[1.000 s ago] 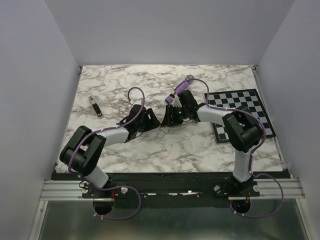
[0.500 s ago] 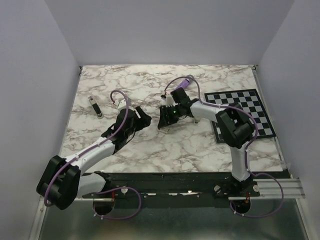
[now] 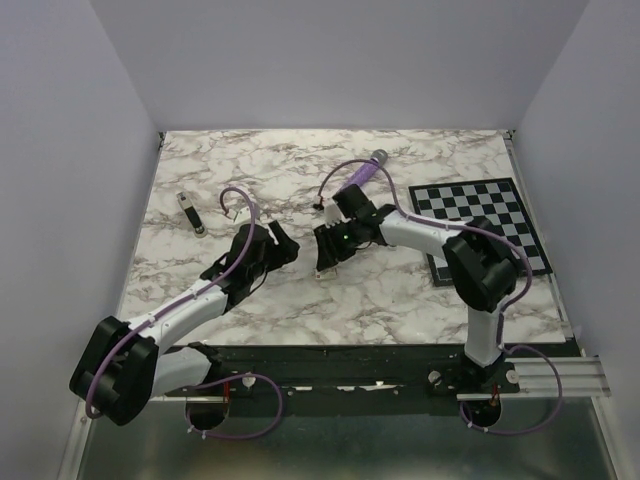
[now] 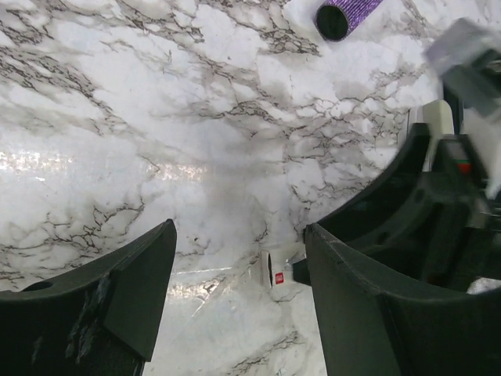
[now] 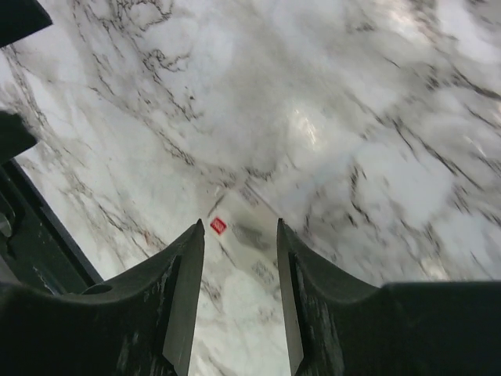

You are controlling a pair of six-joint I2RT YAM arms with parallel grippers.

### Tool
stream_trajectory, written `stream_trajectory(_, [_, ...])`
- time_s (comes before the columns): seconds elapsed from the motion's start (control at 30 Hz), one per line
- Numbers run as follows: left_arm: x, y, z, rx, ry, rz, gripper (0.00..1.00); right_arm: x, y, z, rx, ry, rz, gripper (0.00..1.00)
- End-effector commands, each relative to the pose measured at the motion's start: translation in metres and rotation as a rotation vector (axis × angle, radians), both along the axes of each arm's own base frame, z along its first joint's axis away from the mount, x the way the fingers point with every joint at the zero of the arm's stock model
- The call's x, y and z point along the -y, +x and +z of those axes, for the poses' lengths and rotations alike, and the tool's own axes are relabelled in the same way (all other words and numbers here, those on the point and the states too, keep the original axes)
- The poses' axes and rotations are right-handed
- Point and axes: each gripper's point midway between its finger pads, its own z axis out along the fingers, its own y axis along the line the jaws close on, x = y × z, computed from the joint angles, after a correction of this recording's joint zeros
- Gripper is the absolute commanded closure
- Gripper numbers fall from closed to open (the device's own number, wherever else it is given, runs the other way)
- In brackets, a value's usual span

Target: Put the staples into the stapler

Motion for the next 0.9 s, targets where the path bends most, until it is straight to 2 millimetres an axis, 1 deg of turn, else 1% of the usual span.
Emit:
stream_trajectory(0.0, [0.011, -0.012, -0.015, -0.056, -0.025, -0.062, 0.25, 0.024, 0.019, 0.029, 0.107, -0.026, -0.178, 0.50])
stream_trajectory(0.03, [0.013, -0.014, -0.017, -0.064, -0.030, -0.069, 0.25, 0.028, 0.020, 0.033, 0.100, -0.019, -0.213, 0.50])
stream_trajectory(0.07, [0.015, -0.017, -0.020, -0.077, -0.038, -0.075, 0.25, 0.033, 0.020, 0.032, 0.095, -0.025, -0.239, 0.50])
stream_trajectory(0.1, [0.017, -0.018, -0.024, -0.091, -0.038, -0.082, 0.25, 0.042, 0.018, 0.025, 0.074, -0.040, -0.265, 0.50])
stream_trajectory(0.17, [0.026, -0.023, -0.028, -0.101, -0.046, -0.112, 0.26, 0.047, 0.017, 0.026, 0.062, -0.030, -0.313, 0.50])
stream_trajectory(0.2, [0.028, -0.025, -0.033, -0.118, -0.041, -0.116, 0.26, 0.051, 0.011, 0.019, 0.036, -0.038, -0.325, 0.51])
stream_trajectory(0.27, [0.036, -0.026, -0.034, -0.123, -0.045, -0.140, 0.26, 0.050, 0.010, 0.017, -0.001, -0.015, -0.375, 0.53])
stream_trajectory(0.3, [0.039, -0.026, -0.038, -0.136, -0.042, -0.145, 0.26, 0.051, 0.008, 0.015, -0.017, -0.007, -0.390, 0.55])
stream_trajectory(0.33, [0.040, -0.025, -0.037, -0.137, -0.040, -0.145, 0.26, 0.052, 0.003, 0.009, -0.054, -0.005, -0.423, 0.56])
stream_trajectory(0.37, [0.042, -0.024, -0.037, -0.137, -0.041, -0.148, 0.26, 0.050, 0.004, 0.009, -0.054, 0.020, -0.434, 0.58])
stream_trajectory(0.4, [0.042, -0.025, -0.041, -0.148, -0.034, -0.149, 0.26, 0.050, 0.003, 0.007, -0.071, 0.029, -0.444, 0.59])
stream_trajectory(0.43, [0.043, -0.023, -0.039, -0.146, -0.038, -0.149, 0.26, 0.051, 0.001, 0.004, -0.088, 0.029, -0.458, 0.59])
stream_trajectory(0.67, [0.047, -0.025, -0.046, -0.171, -0.040, -0.159, 0.28, 0.044, -0.002, -0.008, -0.136, 0.053, -0.464, 0.61])
stream_trajectory(0.87, [0.051, -0.025, -0.050, -0.189, -0.040, -0.168, 0.29, 0.041, -0.003, -0.011, -0.163, 0.070, -0.458, 0.63])
